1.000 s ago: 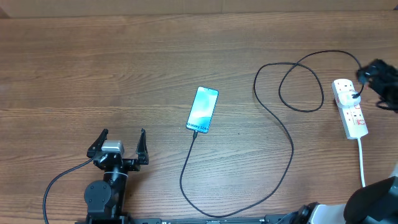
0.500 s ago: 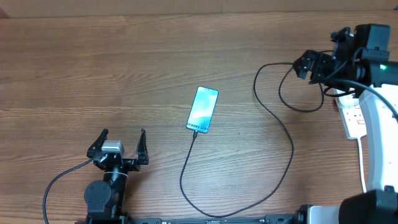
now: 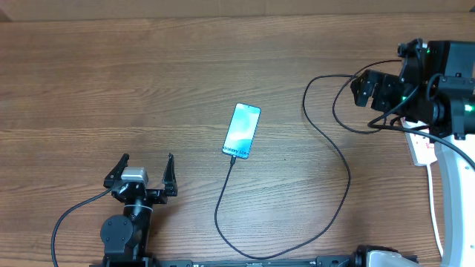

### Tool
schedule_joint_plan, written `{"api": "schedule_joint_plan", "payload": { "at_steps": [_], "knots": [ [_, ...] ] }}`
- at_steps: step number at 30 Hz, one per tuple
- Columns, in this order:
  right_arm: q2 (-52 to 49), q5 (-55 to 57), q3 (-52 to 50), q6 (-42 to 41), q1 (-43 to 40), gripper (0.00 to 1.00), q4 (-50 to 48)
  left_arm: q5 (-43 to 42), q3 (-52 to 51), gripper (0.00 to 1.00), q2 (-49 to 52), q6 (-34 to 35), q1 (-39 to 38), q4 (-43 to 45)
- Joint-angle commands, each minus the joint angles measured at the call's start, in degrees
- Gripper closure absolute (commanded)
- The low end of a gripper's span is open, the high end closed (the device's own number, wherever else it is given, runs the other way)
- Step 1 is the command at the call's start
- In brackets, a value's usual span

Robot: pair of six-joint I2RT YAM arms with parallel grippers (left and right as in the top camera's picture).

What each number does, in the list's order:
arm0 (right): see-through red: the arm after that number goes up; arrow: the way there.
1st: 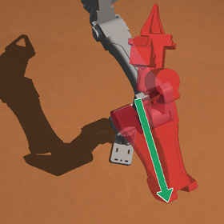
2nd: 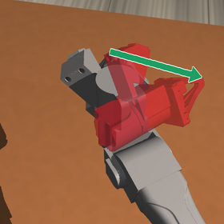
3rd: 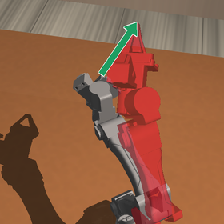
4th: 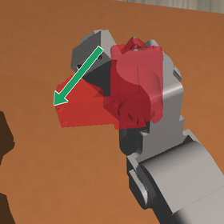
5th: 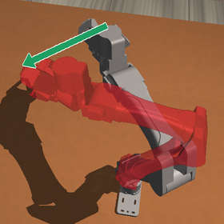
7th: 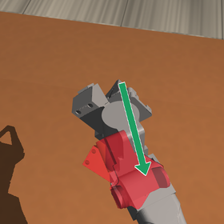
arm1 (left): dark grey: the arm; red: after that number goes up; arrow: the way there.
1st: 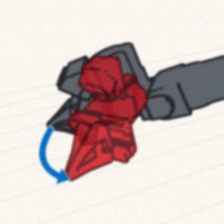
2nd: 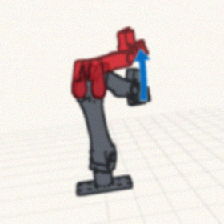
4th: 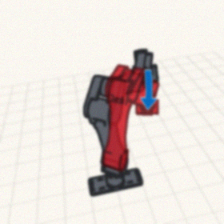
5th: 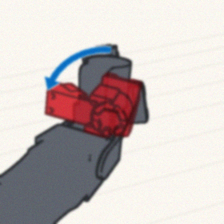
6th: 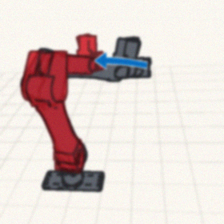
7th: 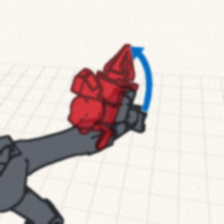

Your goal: Plug charger to phone and switch on socket

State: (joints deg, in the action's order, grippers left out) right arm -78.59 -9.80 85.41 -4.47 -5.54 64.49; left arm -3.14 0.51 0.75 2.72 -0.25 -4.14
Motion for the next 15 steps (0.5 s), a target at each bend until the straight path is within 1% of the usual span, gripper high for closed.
{"api": "schedule_joint_plan", "payload": {
  "at_steps": [1,5,12,15],
  "knots": [
    [0.79,2.95,-2.56,0.31,0.07,0.00,-0.20,0.74,-0.24,0.00,-0.48,-1.46,0.33,-0.15],
    [1.64,4.63,-9.44,0.31,0.07,0.00,-3.06,0.74,-0.24,0.00,-0.48,-1.46,0.33,-0.13],
    [3.76,4.24,-27.65,0.28,0.07,0.00,-19.23,0.74,-0.24,0.00,-0.48,-1.49,0.33,-0.13],
    [3.80,1.88,-35.80,0.31,0.07,0.00,-27.21,0.74,-0.24,0.00,-0.48,-1.49,0.33,-0.15]
  ]
}}
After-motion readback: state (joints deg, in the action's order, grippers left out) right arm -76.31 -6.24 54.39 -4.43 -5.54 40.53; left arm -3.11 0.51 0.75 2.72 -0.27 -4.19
